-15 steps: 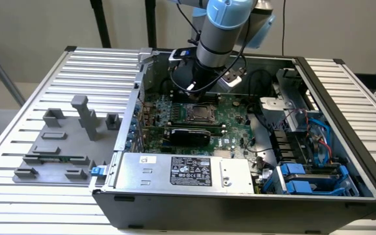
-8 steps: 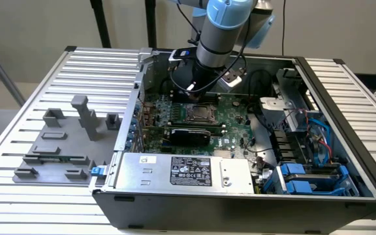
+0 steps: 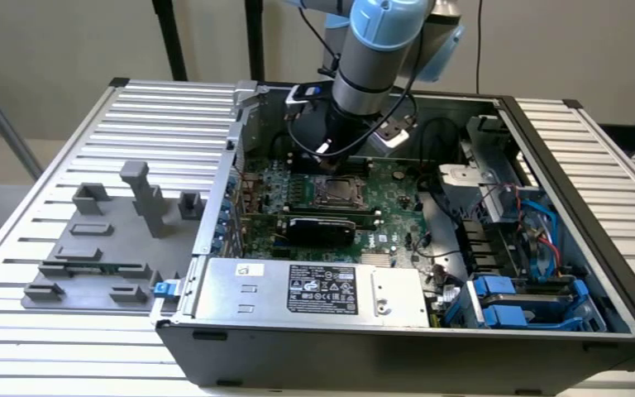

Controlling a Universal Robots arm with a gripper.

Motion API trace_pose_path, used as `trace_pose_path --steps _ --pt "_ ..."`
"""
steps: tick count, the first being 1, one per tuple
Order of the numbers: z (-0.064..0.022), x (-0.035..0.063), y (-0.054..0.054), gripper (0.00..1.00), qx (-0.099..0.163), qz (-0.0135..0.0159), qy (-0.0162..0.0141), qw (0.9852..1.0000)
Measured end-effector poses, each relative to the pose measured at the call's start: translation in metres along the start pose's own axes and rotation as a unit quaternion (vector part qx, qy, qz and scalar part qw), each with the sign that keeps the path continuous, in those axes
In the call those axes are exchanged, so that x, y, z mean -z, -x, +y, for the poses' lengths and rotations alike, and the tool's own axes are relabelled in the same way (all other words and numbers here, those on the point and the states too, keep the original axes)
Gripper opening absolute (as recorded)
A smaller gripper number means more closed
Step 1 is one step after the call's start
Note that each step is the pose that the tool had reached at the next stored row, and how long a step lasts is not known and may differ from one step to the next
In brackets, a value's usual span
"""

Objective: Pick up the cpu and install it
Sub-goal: 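Install the first cpu locking lever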

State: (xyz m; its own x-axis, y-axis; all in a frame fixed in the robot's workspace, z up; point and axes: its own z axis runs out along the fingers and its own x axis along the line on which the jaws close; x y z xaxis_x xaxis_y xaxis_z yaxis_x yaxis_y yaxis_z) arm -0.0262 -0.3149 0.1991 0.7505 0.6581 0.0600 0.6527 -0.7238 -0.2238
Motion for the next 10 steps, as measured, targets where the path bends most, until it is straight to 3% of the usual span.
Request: trace_pose_path --steps 10 --pt "0.0045 0.0004 -0.0063 0.11 0.001 -0.0005 0.0004 1.0000"
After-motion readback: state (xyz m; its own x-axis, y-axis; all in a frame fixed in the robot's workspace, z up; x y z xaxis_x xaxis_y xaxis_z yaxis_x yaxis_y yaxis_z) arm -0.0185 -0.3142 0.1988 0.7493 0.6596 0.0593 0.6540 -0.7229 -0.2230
